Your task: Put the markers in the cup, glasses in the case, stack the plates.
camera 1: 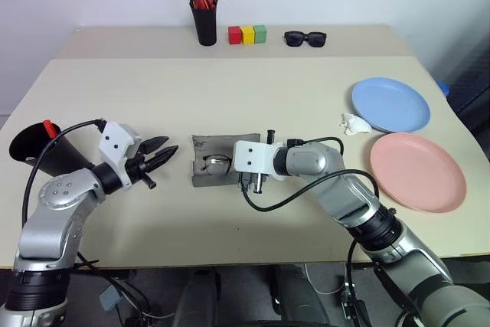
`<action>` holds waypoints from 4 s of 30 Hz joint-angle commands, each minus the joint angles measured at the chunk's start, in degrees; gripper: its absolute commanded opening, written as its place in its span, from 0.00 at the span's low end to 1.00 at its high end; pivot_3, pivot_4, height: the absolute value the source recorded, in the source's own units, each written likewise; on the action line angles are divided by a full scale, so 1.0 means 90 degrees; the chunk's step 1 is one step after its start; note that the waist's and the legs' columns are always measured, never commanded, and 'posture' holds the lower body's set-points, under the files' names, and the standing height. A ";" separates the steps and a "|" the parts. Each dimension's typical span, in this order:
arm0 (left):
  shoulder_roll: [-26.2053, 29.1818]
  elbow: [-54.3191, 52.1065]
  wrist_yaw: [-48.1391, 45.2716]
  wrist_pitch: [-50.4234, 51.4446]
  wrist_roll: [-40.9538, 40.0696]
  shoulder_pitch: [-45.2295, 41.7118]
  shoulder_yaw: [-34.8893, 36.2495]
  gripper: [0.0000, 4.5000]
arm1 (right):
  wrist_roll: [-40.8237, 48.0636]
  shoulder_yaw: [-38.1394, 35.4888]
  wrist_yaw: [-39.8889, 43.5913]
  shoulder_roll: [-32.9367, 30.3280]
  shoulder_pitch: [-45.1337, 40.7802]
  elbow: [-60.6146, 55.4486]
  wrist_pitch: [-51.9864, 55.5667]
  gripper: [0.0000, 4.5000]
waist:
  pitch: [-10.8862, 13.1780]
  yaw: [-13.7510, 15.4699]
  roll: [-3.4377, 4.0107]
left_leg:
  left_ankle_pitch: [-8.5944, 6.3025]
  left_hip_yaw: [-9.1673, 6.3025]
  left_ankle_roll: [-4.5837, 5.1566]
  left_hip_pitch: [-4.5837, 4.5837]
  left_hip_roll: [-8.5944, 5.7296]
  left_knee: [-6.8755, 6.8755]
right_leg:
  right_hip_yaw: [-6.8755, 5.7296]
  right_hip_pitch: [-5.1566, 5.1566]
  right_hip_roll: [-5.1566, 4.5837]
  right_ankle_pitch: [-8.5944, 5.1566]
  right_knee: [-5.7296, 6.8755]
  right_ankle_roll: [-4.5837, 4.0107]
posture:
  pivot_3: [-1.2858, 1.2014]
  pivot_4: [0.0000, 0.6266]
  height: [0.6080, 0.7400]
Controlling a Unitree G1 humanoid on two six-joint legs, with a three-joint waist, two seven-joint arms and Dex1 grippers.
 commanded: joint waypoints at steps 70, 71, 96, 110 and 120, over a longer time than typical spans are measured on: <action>-0.0275 -0.0577 -0.0890 0.1537 -0.0584 -0.1126 -0.0971 0.00 | -0.0112 -0.2209 -0.2532 -0.2514 -0.1153 0.6364 -0.3284 0.01 | 0.0011 -0.0005 0.0014 | -0.0003 0.0008 0.0006 -0.0007 -0.0011 0.0004 | 0.0009 0.0001 -0.0007 0.0004 0.0000 0.0035 | 0.52 0.24 1.00; -0.0278 -0.0547 -0.0887 0.1488 -0.0570 -0.1141 -0.0982 0.00 | -0.0134 -0.2255 -0.2556 -0.2595 -0.1064 0.6076 -0.3244 0.01 | 0.0011 -0.0005 0.0014 | -0.0003 0.0008 0.0006 -0.0008 -0.0011 0.0005 | 0.0009 0.0001 -0.0007 0.0004 0.0000 0.0035 | 0.52 0.24 1.00; -0.0567 0.0406 -0.1203 0.0972 -0.0422 -0.1982 -0.1379 0.00 | 0.2040 -0.5508 -0.0058 -0.3686 0.3896 -0.1475 0.0167 0.54 | 0.0011 -0.0005 0.0025 | -0.0013 0.0034 0.0024 0.0043 -0.0009 0.0023 | 0.0029 0.0047 -0.0006 -0.0013 0.0000 0.0014 | 0.52 0.24 1.00; -0.0460 -0.0641 -0.0421 0.1266 -0.0592 -0.1134 -0.0830 0.00 | 0.0253 -0.2616 -0.2841 -0.1602 -0.0719 0.5833 -0.2473 0.75 | 0.0014 0.0019 0.0011 | -0.0014 0.0032 0.0025 0.0031 -0.0008 -0.0003 | 0.0027 0.0029 -0.0009 0.0003 -0.0002 0.0035 | 0.52 0.24 1.00; -0.0563 -0.1122 0.0120 0.1453 -0.0821 -0.0629 -0.0572 0.00 | 0.0246 -0.2806 -0.2910 -0.2036 -0.0620 0.5416 -0.2867 0.01 | 0.0015 -0.0003 0.0014 | -0.0015 0.0029 0.0026 0.0034 -0.0008 0.0000 | 0.0027 0.0031 -0.0005 0.0003 0.0000 0.0036 | 0.52 0.24 1.00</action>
